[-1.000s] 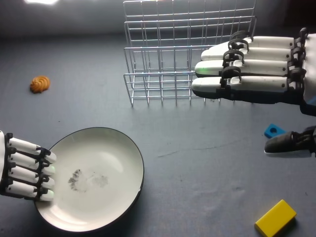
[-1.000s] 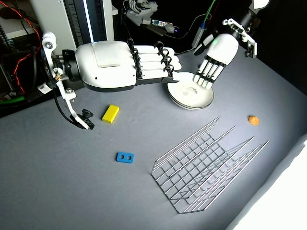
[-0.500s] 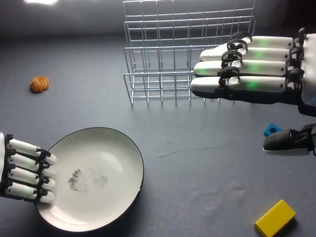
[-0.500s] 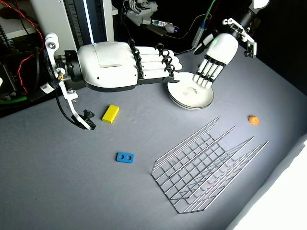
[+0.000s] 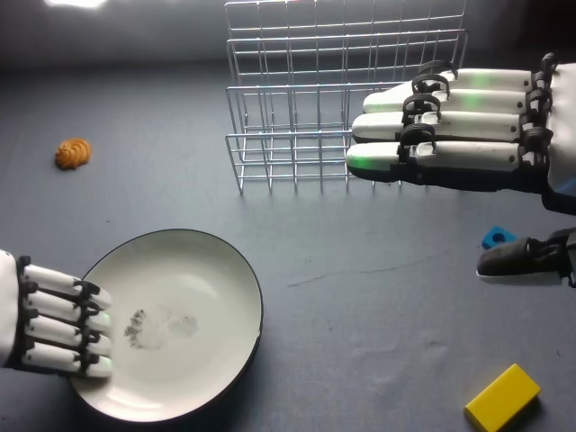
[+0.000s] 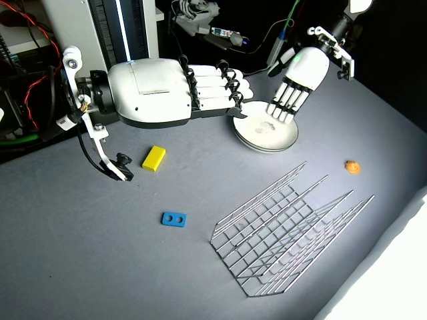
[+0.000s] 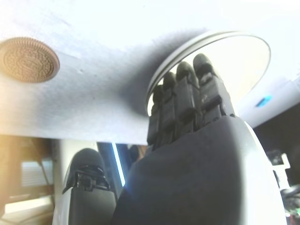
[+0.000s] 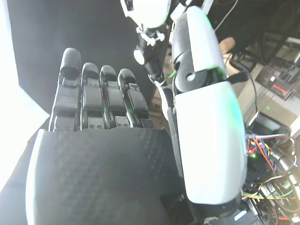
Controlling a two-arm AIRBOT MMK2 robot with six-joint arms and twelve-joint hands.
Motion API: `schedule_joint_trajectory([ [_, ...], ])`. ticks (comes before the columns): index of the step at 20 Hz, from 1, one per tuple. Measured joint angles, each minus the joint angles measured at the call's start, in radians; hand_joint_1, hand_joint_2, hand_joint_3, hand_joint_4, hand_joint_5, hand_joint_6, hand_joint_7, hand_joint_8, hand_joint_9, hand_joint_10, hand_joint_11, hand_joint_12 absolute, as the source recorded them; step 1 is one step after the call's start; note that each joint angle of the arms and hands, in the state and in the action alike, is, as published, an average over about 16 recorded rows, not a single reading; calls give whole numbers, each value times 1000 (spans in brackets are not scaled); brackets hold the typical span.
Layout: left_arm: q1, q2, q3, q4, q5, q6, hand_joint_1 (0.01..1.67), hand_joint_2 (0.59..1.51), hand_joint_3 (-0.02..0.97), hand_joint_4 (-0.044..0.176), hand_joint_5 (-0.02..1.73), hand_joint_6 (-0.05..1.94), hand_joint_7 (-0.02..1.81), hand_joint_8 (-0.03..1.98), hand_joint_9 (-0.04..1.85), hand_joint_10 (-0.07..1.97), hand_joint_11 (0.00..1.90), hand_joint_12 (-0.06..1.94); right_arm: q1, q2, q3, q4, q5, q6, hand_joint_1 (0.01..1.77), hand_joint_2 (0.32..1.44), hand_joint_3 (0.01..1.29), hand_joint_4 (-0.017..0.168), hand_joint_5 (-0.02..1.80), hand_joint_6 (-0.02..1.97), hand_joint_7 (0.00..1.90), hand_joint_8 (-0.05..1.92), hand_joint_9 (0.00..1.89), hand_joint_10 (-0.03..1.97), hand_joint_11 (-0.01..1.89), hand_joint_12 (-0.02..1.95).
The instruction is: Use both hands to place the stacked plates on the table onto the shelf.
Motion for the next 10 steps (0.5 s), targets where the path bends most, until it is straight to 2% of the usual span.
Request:
schedule_joint_trajectory([
  [10, 21, -25, -67, -121, 68, 0, 16, 1149, 10, -7, 207, -15, 187, 0, 168, 0, 17, 293, 1, -26, 4, 0, -3, -70, 1101, 1074, 20, -1, 41, 18, 21, 13, 19, 8, 21, 389],
])
